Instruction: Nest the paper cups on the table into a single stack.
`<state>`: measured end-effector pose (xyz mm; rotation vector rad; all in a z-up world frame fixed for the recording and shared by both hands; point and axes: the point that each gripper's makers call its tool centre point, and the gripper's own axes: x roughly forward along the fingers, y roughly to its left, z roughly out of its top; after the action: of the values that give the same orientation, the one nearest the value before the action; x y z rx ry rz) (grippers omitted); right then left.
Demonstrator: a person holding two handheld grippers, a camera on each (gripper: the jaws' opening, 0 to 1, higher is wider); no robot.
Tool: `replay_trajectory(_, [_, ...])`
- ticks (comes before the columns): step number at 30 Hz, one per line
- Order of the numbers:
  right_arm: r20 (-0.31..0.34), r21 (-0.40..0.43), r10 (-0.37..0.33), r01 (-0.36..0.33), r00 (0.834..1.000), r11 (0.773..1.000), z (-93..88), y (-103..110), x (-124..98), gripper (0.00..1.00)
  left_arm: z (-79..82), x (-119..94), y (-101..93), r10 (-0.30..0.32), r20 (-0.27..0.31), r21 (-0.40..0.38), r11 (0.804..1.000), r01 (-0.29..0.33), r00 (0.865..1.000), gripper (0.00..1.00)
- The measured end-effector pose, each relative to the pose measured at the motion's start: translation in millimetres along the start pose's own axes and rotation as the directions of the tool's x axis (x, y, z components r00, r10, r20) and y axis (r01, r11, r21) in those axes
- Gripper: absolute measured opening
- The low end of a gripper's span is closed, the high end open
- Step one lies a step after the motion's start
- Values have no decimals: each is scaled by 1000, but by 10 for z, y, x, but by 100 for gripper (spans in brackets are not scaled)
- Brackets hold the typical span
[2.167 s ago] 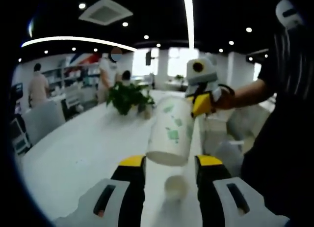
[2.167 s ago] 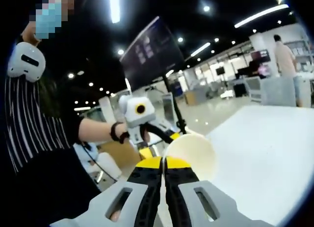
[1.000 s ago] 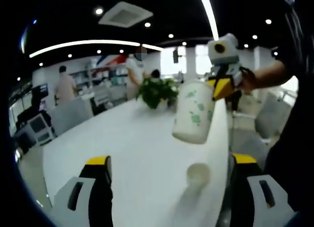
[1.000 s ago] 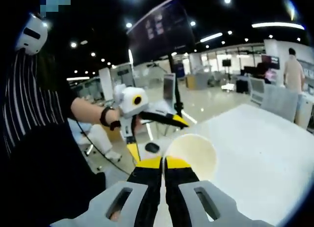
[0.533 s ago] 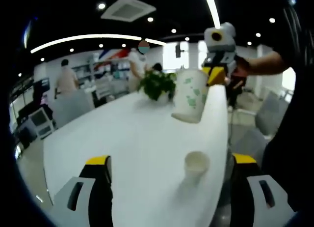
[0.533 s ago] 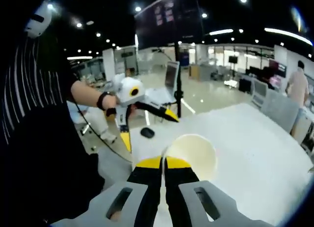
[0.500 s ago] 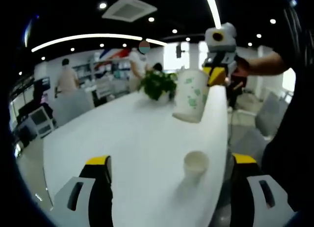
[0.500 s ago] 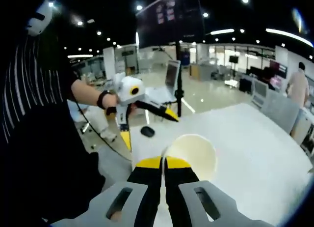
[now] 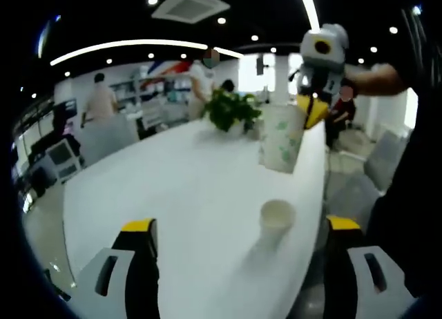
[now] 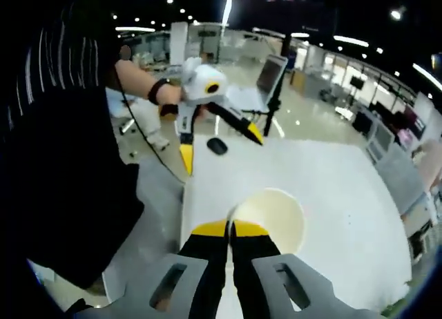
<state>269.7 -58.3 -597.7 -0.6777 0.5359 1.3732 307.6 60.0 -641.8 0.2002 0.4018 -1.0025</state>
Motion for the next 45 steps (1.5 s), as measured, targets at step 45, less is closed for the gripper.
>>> replay_trajectory(45, [-277, -164, 99, -149, 956, 975, -781, 287, 774, 0, -291, -64, -103, 6, -51, -47, 999, -8, 999, 93])
